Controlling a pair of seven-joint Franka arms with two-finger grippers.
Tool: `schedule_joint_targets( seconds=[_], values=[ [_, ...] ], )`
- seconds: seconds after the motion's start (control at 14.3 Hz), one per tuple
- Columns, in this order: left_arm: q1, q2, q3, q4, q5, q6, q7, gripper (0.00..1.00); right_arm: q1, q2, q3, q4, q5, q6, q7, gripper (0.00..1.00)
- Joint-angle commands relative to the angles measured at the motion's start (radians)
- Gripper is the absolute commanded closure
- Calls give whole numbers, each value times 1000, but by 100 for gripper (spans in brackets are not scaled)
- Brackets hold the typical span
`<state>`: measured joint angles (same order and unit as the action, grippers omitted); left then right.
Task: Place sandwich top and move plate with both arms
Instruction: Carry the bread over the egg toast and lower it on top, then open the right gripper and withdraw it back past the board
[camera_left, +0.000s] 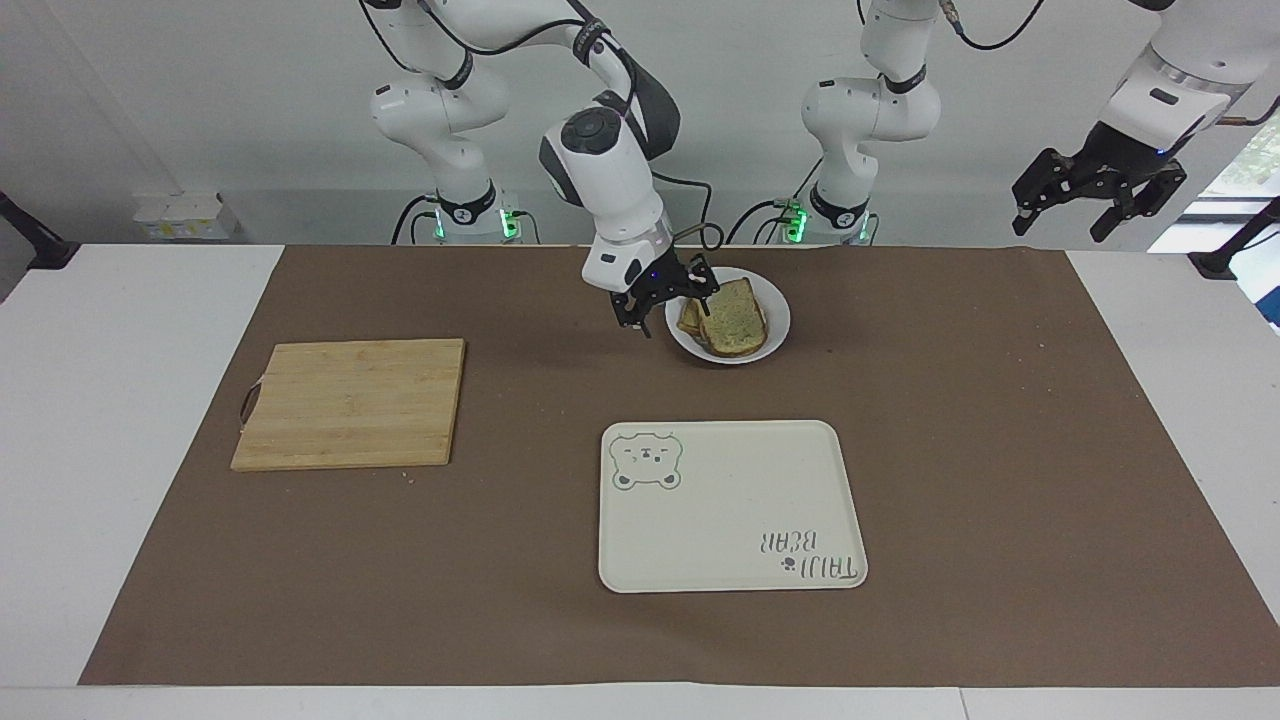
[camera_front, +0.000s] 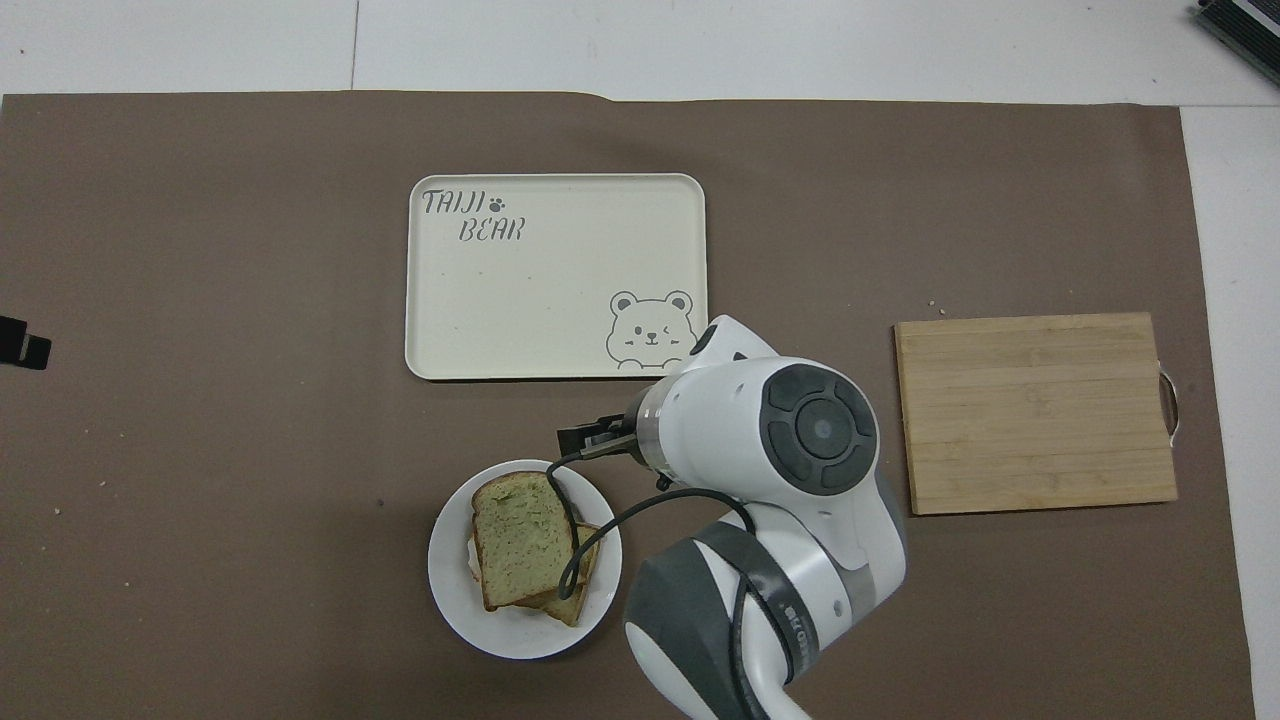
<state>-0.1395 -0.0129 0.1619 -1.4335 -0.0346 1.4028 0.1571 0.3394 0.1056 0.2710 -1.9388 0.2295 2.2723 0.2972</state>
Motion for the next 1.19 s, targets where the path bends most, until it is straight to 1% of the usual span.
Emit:
schedule_joint_targets(
  seconds=[0.0,0.21,0.35,0.49,0.63,0.77,0.91,1.12],
  values=[
    [-5,-22,2,-22,10,-5,2,0,-72,-24,7,38,-57,-62,-26,0],
    [-5,-22,2,-22,10,-5,1,0,-135,-85,7,57,-156,-112,-24,0],
    [-5,-22,2,-22,10,-5,1,0,-183,-118,7,57,-159,-120,-26,0],
    [-5,-22,2,-22,10,-5,2,0,-229,-139,5,63,-160,-164,-26,0],
    [-5,-22,2,-22,10,-5,1,0,-275,-152,4,99,-179,-235,-26,0],
    [-5,-22,2,-22,10,-5,1,0,-309,-152,4,164,-212,-328,-27,0],
    [-5,-22,2,-22,10,-5,1,0,-339,-155,2,216,-216,-402,-27,0],
    [-5,-22,2,-22,10,-5,2,0,-370,-161,-12,257,-214,-476,-20,0]
  ],
)
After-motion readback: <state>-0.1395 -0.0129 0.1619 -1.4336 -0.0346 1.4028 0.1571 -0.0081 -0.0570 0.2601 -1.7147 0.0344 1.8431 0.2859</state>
